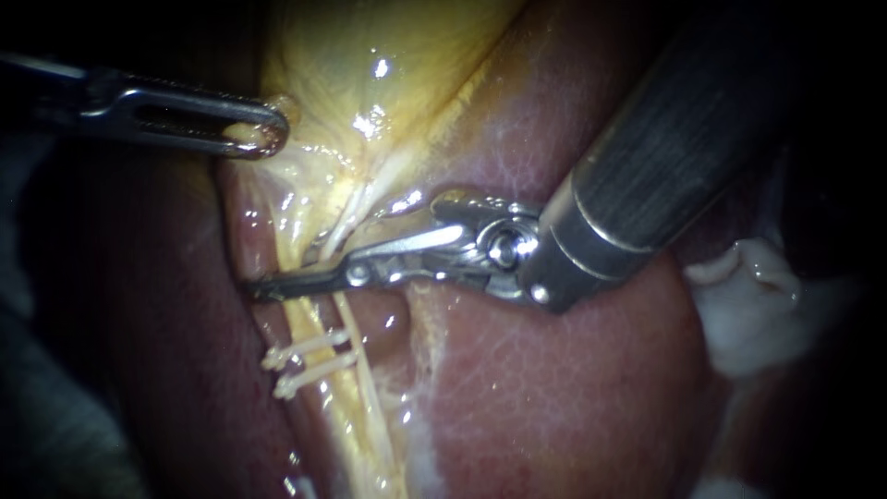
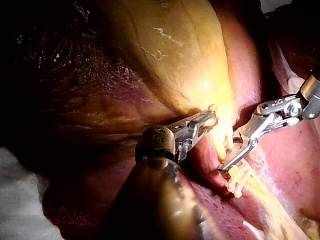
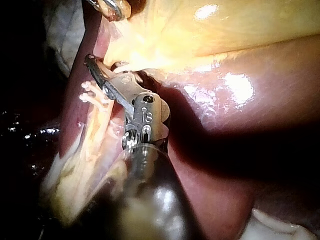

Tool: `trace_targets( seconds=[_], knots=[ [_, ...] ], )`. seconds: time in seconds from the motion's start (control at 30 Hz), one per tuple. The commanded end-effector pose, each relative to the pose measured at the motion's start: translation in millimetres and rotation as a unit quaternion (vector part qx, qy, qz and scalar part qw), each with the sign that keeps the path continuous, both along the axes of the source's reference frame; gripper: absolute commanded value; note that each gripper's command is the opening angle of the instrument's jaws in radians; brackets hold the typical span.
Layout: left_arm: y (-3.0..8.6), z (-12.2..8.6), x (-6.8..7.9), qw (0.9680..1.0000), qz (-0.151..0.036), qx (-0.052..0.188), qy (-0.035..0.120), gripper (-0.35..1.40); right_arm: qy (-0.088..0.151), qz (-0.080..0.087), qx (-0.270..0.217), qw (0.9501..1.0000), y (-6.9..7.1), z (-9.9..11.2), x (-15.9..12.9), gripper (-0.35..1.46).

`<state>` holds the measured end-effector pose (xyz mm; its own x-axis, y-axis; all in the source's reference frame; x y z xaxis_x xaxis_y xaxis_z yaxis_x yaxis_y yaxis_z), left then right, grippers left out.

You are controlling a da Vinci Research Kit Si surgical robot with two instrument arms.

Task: Clipping third clip left tube

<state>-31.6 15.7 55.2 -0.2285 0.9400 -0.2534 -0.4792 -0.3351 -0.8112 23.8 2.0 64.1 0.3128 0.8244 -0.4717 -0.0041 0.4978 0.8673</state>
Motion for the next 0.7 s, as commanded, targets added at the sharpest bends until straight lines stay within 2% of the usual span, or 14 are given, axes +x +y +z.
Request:
trace_targets(
  seconds=[0.03, 0.1, 0.2, 0.7],
  knots=[
    [0.0, 0.0, 0.0, 1.0000, 0.000, 0.000, 0.000, -0.35, 0.000, 0.000, 0.000, 1.0000, 0.0, 0.0, 0.0, 0.27],
    [0.0, 0.0, 0.0, 1.0000, 0.000, 0.000, 0.000, -0.35, 0.000, 0.000, 0.000, 1.0000, 0.0, 0.0, 0.1, 0.38],
    [0.0, 0.0, 0.0, 1.0000, 0.000, 0.000, 0.000, -0.35, 0.007, 0.004, 0.001, 1.0000, 0.0, -0.1, 0.0, 0.46],
    [0.0, 0.0, 0.1, 1.0000, 0.000, 0.000, 0.000, -0.35, 0.022, -0.009, -0.044, 0.9987, -0.1, 0.2, -3.1, 0.50]
  ],
)
